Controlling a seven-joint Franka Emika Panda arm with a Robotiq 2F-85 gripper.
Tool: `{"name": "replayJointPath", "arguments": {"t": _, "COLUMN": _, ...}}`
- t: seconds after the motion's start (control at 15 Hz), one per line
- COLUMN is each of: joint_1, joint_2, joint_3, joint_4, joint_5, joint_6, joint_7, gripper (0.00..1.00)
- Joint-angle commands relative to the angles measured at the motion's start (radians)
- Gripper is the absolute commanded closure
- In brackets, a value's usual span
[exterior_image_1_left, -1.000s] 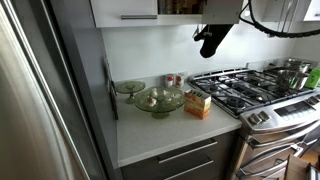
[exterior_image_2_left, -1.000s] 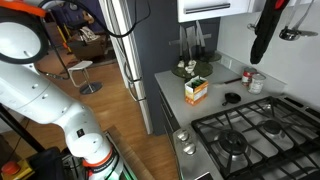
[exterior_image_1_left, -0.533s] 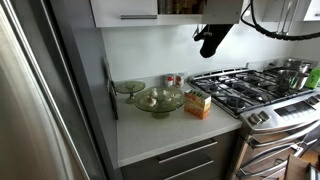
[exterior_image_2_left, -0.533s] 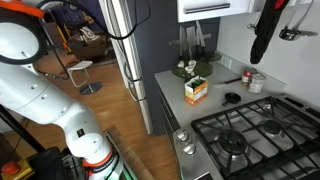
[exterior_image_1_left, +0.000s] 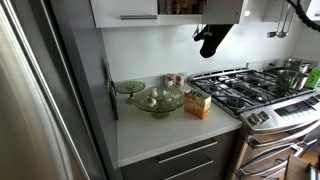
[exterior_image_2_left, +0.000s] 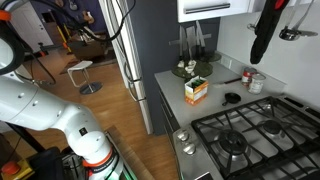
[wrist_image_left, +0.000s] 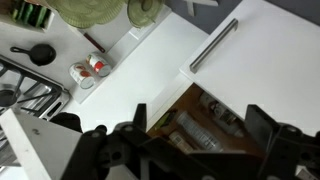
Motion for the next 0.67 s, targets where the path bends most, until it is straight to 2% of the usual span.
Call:
{"name": "replayJointPath", "arguments": {"t": 0.0, "joint_1": 0.026, "joint_2": -0.085, "joint_3": -0.018, "joint_4": -0.014, "joint_5": 0.116, "joint_6": -0.189, "joint_7": -0.182, "gripper": 0.00}}
{"name": "replayJointPath", "arguments": {"t": 0.27, "joint_1": 0.014, "joint_2": -0.123, "joint_3": -0.014, "joint_4": 0.017, "joint_5": 0.164, "joint_6": -0.423, "joint_7": -0.347, "gripper": 0.00}}
{"name": "replayJointPath", "arguments": {"t": 0.6, "joint_1": -0.017, "joint_2": -0.165, "joint_3": 0.007, "joint_4": 0.047, "joint_5": 0.112, "joint_6": -0.684, "joint_7": -0.564, "gripper": 0.00}}
